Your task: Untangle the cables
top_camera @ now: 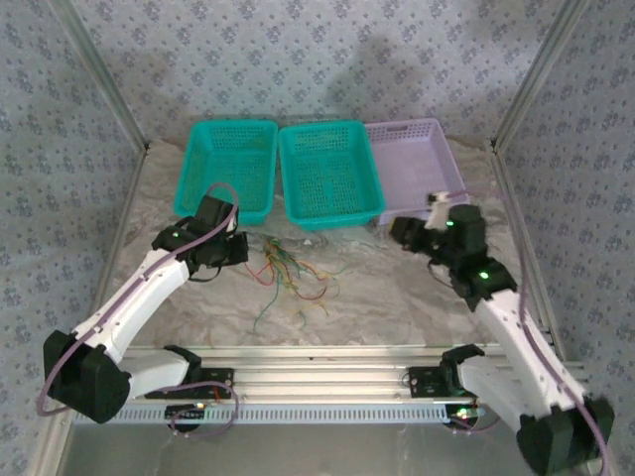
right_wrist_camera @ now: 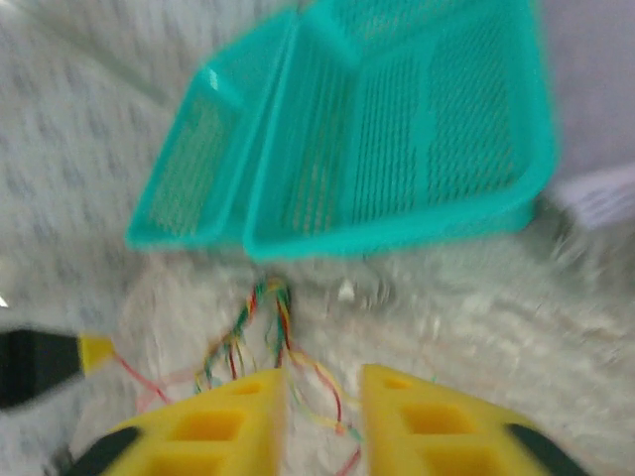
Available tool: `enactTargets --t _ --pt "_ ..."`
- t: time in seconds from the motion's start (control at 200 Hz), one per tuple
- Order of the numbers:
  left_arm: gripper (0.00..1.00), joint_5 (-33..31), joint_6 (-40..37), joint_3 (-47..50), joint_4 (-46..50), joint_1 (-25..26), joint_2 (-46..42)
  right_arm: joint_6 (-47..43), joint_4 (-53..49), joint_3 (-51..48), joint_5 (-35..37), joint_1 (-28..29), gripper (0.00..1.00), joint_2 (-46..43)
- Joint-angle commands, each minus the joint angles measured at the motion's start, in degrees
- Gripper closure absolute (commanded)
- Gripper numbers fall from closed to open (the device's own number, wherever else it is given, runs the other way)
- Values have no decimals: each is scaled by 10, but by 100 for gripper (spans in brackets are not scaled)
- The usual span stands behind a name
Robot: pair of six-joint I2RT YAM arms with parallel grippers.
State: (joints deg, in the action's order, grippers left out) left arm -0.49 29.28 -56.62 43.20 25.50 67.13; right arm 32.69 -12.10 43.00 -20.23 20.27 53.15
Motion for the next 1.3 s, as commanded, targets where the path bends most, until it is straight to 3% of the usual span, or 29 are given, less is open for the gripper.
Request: enactTargets --t 0.0,0.085,0.345,0.729,0.864,1.139,1.299 --pt "100 38 18 -18 -28 0 5 -24 50 0 32 94 62 48" --pt "100 54 24 -13 -39 1 7 -25 79 6 49 141 53 101" --pt "100 73 23 6 -63 7 -3 -24 181 39 36 218 41 263" --pt "100 70 20 12 -65 8 -8 -46 192 88 72 254 40 353" --pt "100 71 20 13 -66 8 -10 -71 165 97 116 271 41 359" --pt "100 73 19 14 -66 10 -12 -79 171 120 114 270 52 415" --pt "100 67 18 18 -64 10 -20 -79 169 122 113 264 72 413"
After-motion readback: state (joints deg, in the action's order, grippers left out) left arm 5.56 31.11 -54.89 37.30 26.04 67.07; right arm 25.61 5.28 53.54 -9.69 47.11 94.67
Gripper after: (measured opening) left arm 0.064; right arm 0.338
